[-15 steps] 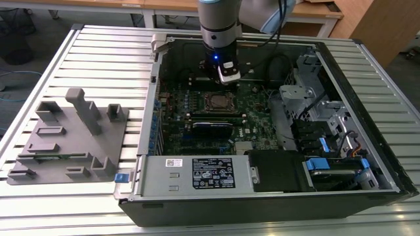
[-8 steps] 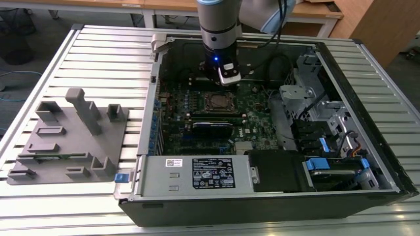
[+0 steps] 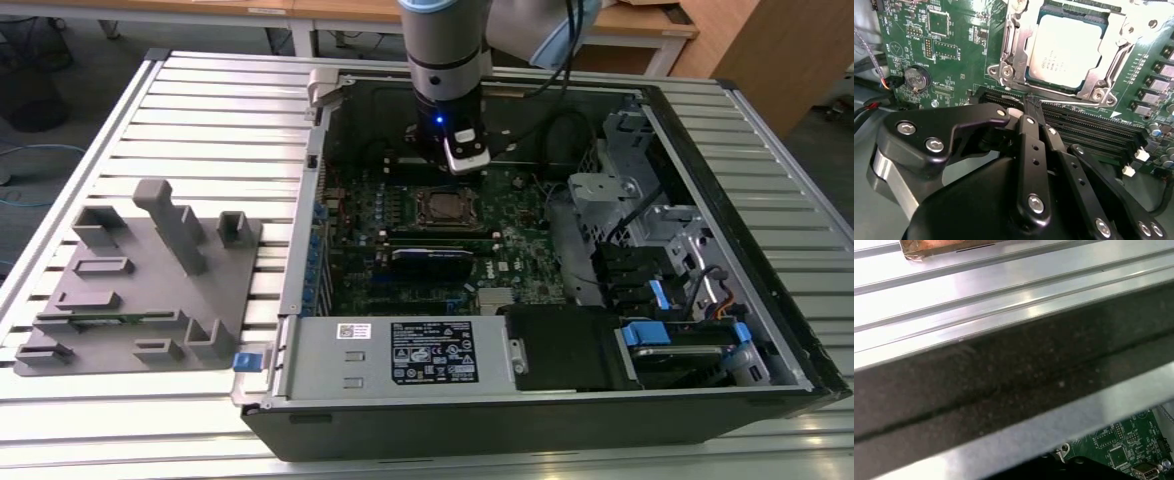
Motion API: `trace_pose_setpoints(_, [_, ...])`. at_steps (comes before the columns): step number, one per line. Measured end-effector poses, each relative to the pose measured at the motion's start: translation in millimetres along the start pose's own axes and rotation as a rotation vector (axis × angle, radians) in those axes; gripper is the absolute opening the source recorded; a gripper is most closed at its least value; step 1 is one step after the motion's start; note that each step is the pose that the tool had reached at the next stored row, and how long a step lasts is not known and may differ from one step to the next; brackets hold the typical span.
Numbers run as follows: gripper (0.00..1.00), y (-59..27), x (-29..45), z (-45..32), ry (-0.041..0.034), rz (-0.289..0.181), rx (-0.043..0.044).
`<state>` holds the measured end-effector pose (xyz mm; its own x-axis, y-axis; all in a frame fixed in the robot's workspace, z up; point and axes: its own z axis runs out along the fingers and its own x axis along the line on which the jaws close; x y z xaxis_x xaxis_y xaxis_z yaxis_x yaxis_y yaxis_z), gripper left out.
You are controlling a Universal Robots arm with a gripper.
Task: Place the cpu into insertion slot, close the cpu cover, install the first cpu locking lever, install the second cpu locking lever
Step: 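Install the first cpu locking lever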
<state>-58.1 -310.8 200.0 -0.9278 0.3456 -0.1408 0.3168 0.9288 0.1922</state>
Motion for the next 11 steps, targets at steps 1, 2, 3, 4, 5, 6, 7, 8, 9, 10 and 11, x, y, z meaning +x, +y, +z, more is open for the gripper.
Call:
trace_pose_setpoints(1, [0.11,0.0,0.0,0.0,-0.0005,0.0,-0.0022])
trace_pose_setpoints(2, [0.11,0.1,0.0,0.0,-0.0008,0.0,-0.0029])
trace_pose_setpoints(3, [0.11,0.1,0.0,0.0,-0.0008,0.0,-0.0029])
trace_pose_setpoints(4, [0.11,0.0,0.0,0.0,-0.0009,0.0,-0.003])
trace_pose_setpoints(5, [0.11,0.0,0.0,0.0,-0.0008,0.0,-0.0029])
trace_pose_setpoints(6, [0.11,0.0,0.0,0.0,-0.0008,0.0,-0.0029])
trace_pose_setpoints(7, [0.11,0.0,0.0,0.0,-0.0009,0.0,-0.0029])
trace_pose_setpoints(8, [0.11,-0.1,0.3,-0.1,-0.001,0.0,-0.0029])
trace_pose_setpoints(9, [0.11,-0.3,0.7,-0.2,-0.0009,0.0,-0.0029])
trace_pose_setpoints(10, [0.11,-0.5,1.4,-0.3,-0.0011,0.0,-0.003])
trace_pose_setpoints(11, [0.11,-0.7,2.1,-0.5,-0.0013,0.0,-0.0031])
